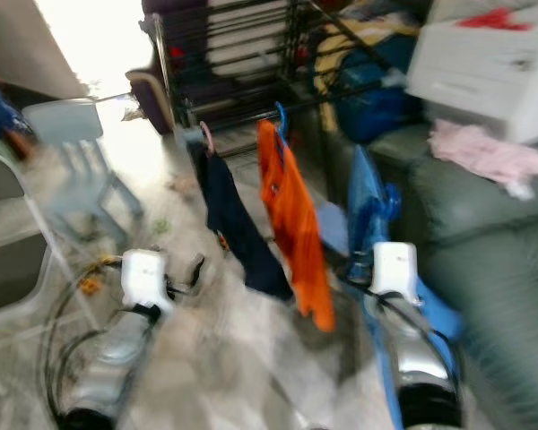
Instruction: Hang hanger
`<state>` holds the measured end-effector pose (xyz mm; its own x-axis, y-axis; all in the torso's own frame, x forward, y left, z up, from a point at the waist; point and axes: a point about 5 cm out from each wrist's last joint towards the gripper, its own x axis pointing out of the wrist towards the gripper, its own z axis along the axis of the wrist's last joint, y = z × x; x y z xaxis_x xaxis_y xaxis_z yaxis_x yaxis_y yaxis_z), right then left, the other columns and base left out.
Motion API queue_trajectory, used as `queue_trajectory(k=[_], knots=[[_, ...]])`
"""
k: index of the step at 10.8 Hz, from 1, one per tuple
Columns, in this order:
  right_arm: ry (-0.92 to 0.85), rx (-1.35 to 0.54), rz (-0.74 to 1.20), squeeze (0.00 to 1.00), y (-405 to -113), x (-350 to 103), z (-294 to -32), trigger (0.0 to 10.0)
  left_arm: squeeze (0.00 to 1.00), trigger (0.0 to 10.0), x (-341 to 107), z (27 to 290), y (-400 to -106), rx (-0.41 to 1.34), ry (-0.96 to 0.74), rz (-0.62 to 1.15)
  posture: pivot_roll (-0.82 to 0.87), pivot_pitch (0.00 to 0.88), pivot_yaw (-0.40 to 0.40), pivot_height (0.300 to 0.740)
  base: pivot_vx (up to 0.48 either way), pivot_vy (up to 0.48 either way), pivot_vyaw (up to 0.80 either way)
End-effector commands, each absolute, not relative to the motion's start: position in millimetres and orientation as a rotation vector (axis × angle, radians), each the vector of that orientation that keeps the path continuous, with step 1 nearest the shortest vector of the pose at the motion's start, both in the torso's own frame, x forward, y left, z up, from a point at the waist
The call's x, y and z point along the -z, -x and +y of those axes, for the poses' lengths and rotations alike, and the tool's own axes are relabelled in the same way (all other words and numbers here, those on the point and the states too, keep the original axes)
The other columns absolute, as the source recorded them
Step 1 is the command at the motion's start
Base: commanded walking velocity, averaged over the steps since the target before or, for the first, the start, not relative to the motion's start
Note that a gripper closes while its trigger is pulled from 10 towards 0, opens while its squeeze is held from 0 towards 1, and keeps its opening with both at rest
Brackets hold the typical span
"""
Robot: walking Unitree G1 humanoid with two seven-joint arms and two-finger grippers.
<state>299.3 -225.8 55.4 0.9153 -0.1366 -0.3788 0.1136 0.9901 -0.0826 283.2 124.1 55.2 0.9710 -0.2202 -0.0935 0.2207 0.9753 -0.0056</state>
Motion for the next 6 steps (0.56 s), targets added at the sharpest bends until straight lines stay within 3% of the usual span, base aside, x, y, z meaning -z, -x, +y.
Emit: queue_trajectory(k=[1,6], knots=[[0.048,0.112,0.363,0.0,-304.8,-62.2,-219.6,10.0,0.0,10.0,-57.9,133.3,-285.5,0.204,-0.033,0.088,-0.15,0.0,0.125,0.74,0.48,0.0,0.0],[0.069,0.102,0.377,0.0,-311.0,-65.7,-229.2,10.0,0.0,10.0,-55.3,134.5,-284.8,0.185,-0.048,0.106,-0.15,0.0,0.121,0.74,0.48,0.0,0.0]])
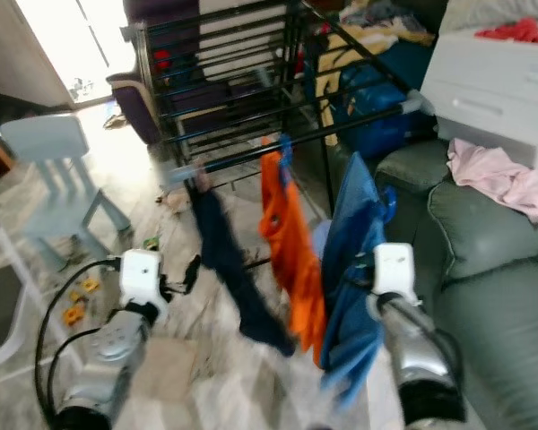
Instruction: Hang hanger
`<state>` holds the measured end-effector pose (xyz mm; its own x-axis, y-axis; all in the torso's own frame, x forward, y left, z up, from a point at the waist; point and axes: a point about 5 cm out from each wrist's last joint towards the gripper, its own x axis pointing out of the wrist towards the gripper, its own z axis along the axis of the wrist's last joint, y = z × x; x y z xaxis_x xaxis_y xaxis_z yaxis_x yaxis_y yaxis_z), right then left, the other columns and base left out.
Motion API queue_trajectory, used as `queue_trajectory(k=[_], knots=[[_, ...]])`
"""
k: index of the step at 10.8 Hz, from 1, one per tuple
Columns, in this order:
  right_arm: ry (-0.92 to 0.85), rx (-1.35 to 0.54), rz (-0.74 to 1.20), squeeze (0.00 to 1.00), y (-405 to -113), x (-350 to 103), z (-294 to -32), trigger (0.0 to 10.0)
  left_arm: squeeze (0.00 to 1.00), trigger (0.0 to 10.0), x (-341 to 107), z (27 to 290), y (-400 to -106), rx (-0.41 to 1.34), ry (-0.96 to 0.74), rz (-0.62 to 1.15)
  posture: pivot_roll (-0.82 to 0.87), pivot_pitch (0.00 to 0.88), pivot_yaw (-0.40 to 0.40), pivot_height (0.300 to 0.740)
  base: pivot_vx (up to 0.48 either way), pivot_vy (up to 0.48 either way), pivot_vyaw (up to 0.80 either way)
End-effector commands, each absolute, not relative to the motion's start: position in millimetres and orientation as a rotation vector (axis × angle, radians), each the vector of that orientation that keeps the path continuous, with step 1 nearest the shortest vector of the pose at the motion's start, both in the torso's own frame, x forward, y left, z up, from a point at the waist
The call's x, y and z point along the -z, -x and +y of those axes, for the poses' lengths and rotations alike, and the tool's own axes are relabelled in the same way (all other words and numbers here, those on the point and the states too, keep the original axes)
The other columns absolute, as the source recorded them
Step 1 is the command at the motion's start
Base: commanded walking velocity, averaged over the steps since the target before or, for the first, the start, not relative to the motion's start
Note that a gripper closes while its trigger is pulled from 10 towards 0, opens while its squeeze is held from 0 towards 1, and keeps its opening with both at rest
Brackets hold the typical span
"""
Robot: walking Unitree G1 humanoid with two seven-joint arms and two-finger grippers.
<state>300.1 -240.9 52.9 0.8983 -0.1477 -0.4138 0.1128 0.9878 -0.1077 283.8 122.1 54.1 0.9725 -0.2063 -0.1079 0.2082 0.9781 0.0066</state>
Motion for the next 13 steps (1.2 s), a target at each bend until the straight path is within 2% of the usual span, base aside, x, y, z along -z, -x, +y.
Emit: queue_trajectory(k=[1,6,9,13], knots=[[0.068,0.104,0.379,0.0,-311.9,-66.2,-230.7,10.0,0.0,10.0,-55.3,134.7,-285.1,0.183,-0.048,0.108,-0.15,0.0,0.12,0.74,0.48,0.0,0.0],[0.112,0.092,0.335,0.0,-324.9,-83.1,-244.3,10.0,0.0,10.0,-54.9,133.3,-283.9,0.171,-0.035,0.113,-0.14,0.0,0.116,0.74,0.408,0.0,0.0],[0.117,0.031,0.318,0.0,-335.4,-96.8,-246.0,10.0,0.0,10.0,-54.4,137.9,-283.5,0.137,-0.047,0.111,-0.14,0.0,0.115,0.74,0.0,0.0,0.0],[0.162,-0.151,0.316,0.0,-345.8,-112.4,-233.8,10.0,0.0,10.0,-54.8,140.8,-284.2,0.104,-0.052,0.11,-0.14,0.0,0.116,0.74,0.0,0.0,0.0]])
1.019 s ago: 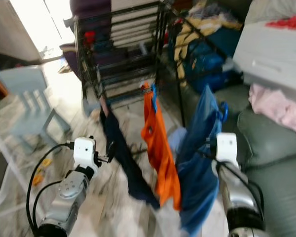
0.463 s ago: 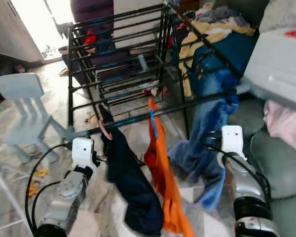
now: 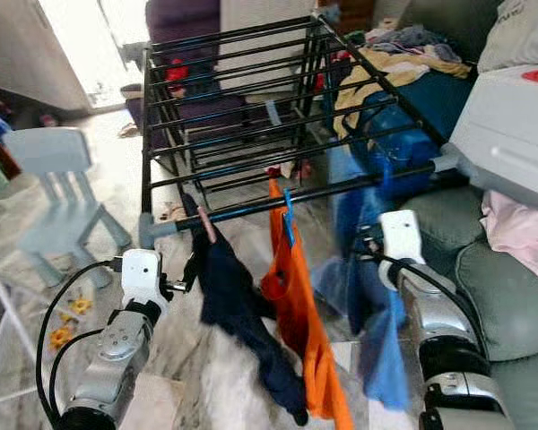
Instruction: Hang hanger
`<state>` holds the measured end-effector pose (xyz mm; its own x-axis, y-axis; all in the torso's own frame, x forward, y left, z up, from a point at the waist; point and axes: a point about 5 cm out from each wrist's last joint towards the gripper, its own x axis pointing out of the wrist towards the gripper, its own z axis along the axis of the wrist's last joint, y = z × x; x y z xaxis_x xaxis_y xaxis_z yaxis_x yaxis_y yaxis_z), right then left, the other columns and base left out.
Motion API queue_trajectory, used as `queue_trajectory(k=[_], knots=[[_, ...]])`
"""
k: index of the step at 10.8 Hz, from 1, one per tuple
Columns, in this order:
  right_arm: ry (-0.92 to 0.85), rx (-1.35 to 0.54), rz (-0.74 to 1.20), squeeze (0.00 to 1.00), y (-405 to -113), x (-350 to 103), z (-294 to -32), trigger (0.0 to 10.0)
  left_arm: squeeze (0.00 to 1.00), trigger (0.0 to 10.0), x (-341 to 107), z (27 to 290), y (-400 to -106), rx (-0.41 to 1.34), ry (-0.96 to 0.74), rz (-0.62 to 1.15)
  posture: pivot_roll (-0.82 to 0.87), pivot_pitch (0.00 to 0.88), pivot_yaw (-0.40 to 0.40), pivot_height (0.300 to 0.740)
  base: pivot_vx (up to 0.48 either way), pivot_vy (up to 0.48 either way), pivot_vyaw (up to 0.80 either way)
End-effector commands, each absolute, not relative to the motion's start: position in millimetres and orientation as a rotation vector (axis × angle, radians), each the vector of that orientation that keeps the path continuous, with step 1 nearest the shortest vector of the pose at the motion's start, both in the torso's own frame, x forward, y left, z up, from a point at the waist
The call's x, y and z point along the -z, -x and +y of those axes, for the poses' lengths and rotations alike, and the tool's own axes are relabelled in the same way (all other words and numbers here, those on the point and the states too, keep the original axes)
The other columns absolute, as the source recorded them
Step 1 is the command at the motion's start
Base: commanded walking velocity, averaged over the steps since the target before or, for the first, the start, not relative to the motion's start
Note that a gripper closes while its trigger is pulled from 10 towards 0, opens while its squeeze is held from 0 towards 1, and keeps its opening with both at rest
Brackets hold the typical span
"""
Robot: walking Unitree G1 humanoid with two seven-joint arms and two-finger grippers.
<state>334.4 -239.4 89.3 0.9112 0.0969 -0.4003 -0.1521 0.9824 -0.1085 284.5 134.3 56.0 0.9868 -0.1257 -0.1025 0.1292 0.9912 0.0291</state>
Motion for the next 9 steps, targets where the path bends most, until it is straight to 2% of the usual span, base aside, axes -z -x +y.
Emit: queue_trajectory(k=[1,6,9], knots=[[0.153,-0.155,0.341,0.0,-346.6,-111.5,-234.5,10.0,0.0,10.0,-54.3,141.6,-283.7,0.101,-0.053,0.113,-0.14,0.0,0.115,0.74,0.0,0.0,0.0],[-0.118,-0.135,0.589,0.0,-356.0,-109.4,-254.2,10.0,0.0,10.0,-55.1,144.9,-282.9,0.098,-0.051,0.122,-0.12,0.0,0.104,0.74,0.0,0.0,0.0],[-0.128,-0.119,0.697,0.0,-341.1,-80.6,-255.8,10.0,0.0,10.0,-54.2,150.1,-277.7,0.084,-0.051,0.128,-0.09,0.0,0.092,0.74,0.0,0.0,0.0]])
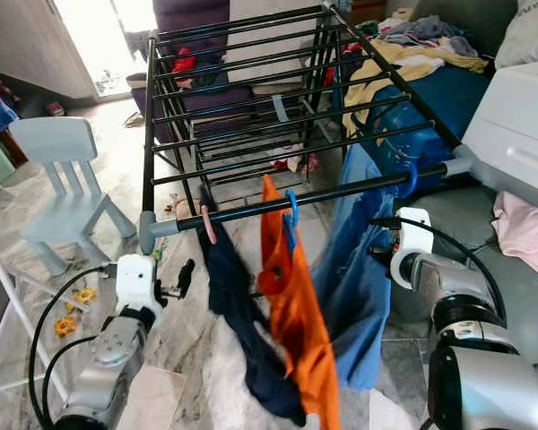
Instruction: Hang hanger
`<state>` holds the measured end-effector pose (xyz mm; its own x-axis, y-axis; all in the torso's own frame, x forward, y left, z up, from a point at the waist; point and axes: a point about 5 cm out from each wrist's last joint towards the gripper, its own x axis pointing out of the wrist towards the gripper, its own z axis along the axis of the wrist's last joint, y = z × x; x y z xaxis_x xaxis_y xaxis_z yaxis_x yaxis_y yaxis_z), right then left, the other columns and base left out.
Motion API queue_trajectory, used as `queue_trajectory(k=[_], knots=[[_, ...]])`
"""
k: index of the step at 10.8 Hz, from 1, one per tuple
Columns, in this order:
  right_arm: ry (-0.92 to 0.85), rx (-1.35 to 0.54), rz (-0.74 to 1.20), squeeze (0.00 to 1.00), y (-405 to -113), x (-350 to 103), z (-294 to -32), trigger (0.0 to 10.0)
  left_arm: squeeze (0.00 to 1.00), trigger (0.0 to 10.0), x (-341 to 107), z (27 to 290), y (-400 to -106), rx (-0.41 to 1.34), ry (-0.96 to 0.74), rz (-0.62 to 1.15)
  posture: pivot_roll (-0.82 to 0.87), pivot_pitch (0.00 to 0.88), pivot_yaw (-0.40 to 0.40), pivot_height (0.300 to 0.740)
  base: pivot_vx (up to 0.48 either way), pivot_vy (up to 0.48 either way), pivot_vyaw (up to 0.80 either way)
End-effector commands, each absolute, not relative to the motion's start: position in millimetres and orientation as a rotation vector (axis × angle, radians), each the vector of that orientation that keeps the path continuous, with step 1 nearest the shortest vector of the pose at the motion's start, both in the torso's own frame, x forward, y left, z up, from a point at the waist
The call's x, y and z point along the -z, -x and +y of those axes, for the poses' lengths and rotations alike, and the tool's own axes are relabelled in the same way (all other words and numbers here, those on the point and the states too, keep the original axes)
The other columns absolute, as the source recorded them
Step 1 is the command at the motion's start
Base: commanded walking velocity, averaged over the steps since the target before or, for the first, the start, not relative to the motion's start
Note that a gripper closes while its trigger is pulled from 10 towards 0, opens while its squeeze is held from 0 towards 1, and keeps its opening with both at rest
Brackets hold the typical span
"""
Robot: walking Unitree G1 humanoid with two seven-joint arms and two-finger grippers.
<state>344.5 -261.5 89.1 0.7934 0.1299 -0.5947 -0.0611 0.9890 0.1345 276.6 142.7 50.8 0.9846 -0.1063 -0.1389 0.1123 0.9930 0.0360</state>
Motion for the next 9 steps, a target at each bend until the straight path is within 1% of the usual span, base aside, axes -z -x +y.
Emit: queue_trajectory(k=[1,2,3,5,7,9], knots=[[-0.102,-0.126,0.718,0.0,-333.9,-68.8,-254.9,10.0,0.0,10.0,-53.6,151.2,-276.2,0.079,-0.054,0.134,-0.09,0.0,0.103,0.74,0.0,0.0,0.0],[-0.095,-0.115,0.722,0.0,-330.0,-63.7,-257.0,10.0,0.0,10.0,-53.0,149.5,-276.6,0.083,-0.064,0.141,-0.1,0.0,0.111,0.74,0.0,0.0,0.0],[-0.066,-0.083,0.692,1.0,-327.7,-61.8,-262.7,10.0,0.0,10.0,-53.8,148.5,-277.5,0.086,-0.069,0.138,-0.1,0.0,0.116,0.74,0.0,0.0,0.0],[0.132,-0.028,0.55,1.0,-332.0,-73.7,-272.0,10.0,0.0,10.0,-57.0,152.8,-278.8,0.056,-0.079,0.12,-0.12,0.0,0.129,0.74,0.0,0.0,0.0],[0.139,0.04,0.433,1.0,-329.9,-79.1,-273.3,10.0,0.0,10.0,-57.9,160.5,-277.9,-0.023,-0.102,0.109,-0.13,0.0,0.137,0.74,0.0,0.0,0.0],[0.15,0.085,0.346,1.0,-324.9,-80.0,-270.1,10.0,0.0,10.0,-57.6,165.2,-277.5,-0.056,-0.105,0.109,-0.13,0.0,0.131,0.74,0.0,0.0,0.0]])
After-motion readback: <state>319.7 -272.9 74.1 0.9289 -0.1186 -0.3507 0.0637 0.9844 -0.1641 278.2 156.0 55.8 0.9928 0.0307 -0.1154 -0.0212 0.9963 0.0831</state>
